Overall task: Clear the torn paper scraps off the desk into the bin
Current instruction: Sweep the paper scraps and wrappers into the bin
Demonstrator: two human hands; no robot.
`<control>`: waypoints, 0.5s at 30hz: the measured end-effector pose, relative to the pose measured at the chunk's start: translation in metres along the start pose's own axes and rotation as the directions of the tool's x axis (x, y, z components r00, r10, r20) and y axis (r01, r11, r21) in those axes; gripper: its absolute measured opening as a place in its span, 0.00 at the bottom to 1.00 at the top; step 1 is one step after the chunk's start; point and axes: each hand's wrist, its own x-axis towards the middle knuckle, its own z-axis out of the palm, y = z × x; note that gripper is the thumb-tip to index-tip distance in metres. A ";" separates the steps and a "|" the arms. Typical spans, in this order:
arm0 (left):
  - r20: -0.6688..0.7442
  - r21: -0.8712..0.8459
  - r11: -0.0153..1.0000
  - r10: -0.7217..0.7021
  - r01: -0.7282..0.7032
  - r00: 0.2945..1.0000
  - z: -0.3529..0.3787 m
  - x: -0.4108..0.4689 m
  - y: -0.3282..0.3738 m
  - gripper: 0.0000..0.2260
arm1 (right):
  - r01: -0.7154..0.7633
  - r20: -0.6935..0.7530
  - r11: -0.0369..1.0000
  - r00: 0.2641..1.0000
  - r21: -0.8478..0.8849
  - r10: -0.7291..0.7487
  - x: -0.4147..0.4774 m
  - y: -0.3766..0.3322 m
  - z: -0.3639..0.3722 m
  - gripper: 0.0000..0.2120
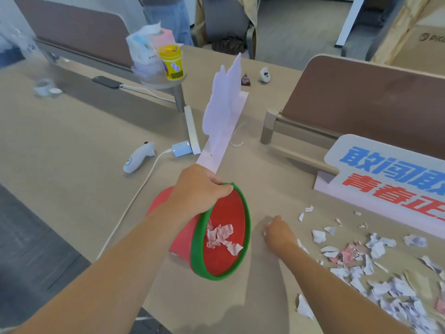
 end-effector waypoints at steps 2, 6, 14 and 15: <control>0.008 0.005 1.000 -0.007 0.007 1.000 -0.001 -0.002 0.001 0.13 | -0.016 -0.028 0.956 0.999 0.293 0.025 -0.014 -0.004 -0.015 0.10; 0.018 0.009 1.000 -0.011 0.011 1.000 0.000 -0.006 0.007 0.12 | 0.274 -0.191 0.803 0.960 0.529 -0.203 -0.063 -0.035 -0.026 0.06; 0.038 -0.007 0.998 0.067 -0.066 0.997 0.013 -0.020 0.021 0.08 | 0.543 -0.083 0.770 0.831 0.336 -0.550 -0.099 -0.035 0.002 0.17; 0.040 -0.008 0.997 0.075 -0.075 0.996 0.015 -0.021 0.022 0.08 | 0.525 -0.123 0.749 0.843 0.404 -0.524 -0.105 -0.026 -0.002 0.19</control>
